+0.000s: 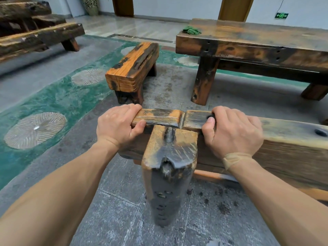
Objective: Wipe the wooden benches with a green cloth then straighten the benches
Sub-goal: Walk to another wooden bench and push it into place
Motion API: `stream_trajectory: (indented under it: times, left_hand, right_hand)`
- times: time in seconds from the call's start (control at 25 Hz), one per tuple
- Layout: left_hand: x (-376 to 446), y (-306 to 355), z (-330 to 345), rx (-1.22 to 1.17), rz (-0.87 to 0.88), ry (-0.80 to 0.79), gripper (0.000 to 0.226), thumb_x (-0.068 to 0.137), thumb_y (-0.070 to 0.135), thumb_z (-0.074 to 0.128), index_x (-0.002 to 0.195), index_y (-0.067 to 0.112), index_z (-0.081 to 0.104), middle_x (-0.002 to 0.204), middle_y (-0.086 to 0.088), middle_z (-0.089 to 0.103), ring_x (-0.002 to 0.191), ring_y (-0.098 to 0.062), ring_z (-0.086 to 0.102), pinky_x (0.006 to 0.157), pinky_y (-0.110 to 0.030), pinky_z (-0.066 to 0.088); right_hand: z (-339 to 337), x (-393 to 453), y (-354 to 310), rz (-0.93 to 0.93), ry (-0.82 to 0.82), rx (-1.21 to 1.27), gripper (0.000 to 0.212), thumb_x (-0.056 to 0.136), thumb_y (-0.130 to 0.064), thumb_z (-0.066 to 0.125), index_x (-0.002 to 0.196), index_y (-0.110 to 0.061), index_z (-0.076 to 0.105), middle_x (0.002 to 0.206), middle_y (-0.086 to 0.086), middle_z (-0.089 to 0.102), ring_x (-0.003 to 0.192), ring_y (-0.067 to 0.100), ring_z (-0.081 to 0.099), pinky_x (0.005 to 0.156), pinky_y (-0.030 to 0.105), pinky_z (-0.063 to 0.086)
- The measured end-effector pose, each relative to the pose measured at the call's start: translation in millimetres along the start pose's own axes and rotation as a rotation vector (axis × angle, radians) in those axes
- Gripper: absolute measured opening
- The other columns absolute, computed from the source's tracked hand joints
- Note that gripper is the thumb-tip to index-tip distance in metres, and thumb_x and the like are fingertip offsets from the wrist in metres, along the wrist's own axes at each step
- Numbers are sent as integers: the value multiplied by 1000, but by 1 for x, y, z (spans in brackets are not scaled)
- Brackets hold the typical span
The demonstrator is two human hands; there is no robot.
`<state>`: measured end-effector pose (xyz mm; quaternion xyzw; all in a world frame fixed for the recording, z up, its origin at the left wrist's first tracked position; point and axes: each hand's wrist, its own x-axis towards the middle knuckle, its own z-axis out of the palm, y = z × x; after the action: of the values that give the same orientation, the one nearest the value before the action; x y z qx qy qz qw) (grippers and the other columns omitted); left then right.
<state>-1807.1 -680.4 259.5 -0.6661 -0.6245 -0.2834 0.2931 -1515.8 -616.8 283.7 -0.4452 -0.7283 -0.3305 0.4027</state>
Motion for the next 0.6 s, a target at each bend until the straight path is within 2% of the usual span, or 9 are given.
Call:
stream_trajectory:
  times: [0.24,0.6]
  left_hand:
    - [52,-38,62,-42,-30,-113,63,96,57,24,115,13,66,97,-7,69,85,-34,65,66,-41,47]
    - [109,-75,125,-133,57,-159,73,100,61,14,109,10,65,92,-7,67,81,-32,63,68,-42,41]
  right_hand:
    - [68,33,-4,50,-19,-46,25,93,-33,40,77,-20,53,71,3,59,72,27,61,65,39,36]
    - [130,71,-5,82,-68,-116,30,94,-34,35,80,-18,56,74,2,61,75,26,62,67,39,37]
